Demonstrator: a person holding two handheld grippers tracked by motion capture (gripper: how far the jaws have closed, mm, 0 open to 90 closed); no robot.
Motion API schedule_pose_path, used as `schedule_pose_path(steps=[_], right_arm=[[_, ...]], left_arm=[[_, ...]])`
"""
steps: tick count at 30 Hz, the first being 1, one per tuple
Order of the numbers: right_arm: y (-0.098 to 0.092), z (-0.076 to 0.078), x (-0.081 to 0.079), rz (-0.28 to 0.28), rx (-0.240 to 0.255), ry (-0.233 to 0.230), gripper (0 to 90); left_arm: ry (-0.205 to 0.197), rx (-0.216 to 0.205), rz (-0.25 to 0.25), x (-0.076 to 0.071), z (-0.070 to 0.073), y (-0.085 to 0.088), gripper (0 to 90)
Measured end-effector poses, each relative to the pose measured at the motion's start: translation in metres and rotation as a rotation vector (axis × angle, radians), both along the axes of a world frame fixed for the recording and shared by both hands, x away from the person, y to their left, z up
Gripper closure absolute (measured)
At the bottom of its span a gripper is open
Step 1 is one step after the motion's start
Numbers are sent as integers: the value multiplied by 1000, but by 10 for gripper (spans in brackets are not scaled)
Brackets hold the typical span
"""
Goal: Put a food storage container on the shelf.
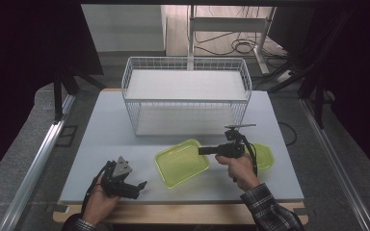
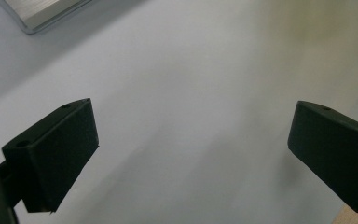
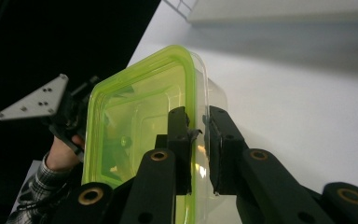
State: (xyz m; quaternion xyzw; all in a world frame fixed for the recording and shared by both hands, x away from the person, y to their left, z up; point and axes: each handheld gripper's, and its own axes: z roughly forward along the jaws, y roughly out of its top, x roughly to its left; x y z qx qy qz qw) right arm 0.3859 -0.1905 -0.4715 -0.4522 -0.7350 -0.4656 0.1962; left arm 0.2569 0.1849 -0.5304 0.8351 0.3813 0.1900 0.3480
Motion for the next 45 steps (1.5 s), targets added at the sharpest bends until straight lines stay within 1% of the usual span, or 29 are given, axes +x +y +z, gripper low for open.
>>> schedule_pose_path(steps=[4, 5, 7, 9, 10, 20, 21, 22, 26, 28, 29, 34, 35, 36, 38, 39, 40, 41, 45], right_arm=[[-1, 7, 2, -12, 18, -14, 804], [-2, 12, 4, -19, 28, -24, 804], [-2, 18, 5, -27, 36, -30, 804], [-3, 20, 6, -30, 40, -34, 804], [-3, 25, 7, -36, 45, -41, 804], [-3, 53, 13, -54, 69, -87, 804], [-3, 53, 13, -54, 69, -87, 804], [-4, 59, 14, -60, 74, -94, 804], [-4, 72, 18, -69, 83, -111, 804], [-4, 75, 19, -71, 85, -112, 804], [-4, 81, 21, -77, 87, -117, 805], [-5, 94, 27, -93, 98, -123, 805], [-5, 94, 27, -93, 98, -123, 805], [-6, 100, 29, -99, 101, -129, 805], [-6, 101, 30, -100, 104, -132, 805], [-6, 107, 32, -107, 110, -136, 805], [-6, 107, 32, -107, 110, -136, 805], [-6, 113, 34, -112, 118, -141, 806], [-4, 122, 39, -119, 124, -150, 805]], left_arm=[[2, 2, -2, 0, 0, 0, 14], [3, 3, -2, 0, 0, 0, 14], [3, 6, -3, 0, -1, -1, 14], [3, 6, -4, 0, -1, -1, 14], [4, 7, -4, 0, -1, -1, 14], [4, 17, -10, 0, -1, -2, 14], [4, 17, -10, 0, -1, -2, 14], [4, 18, -11, 0, -1, -2, 14], [4, 21, -13, 0, -1, -2, 14], [4, 21, -13, 0, -1, -2, 13], [6, 21, -13, 0, -2, -2, 14], [5, 23, -14, 0, -2, -2, 13], [5, 23, -14, 0, -2, -2, 13], [5, 23, -14, 0, -2, -2, 14], [5, 23, -14, 0, -2, -2, 13], [5, 24, -14, 0, -2, -3, 13], [5, 24, -14, 0, -2, -3, 14], [6, 24, -15, 0, -2, -3, 14], [6, 25, -15, 0, -2, -3, 13]])
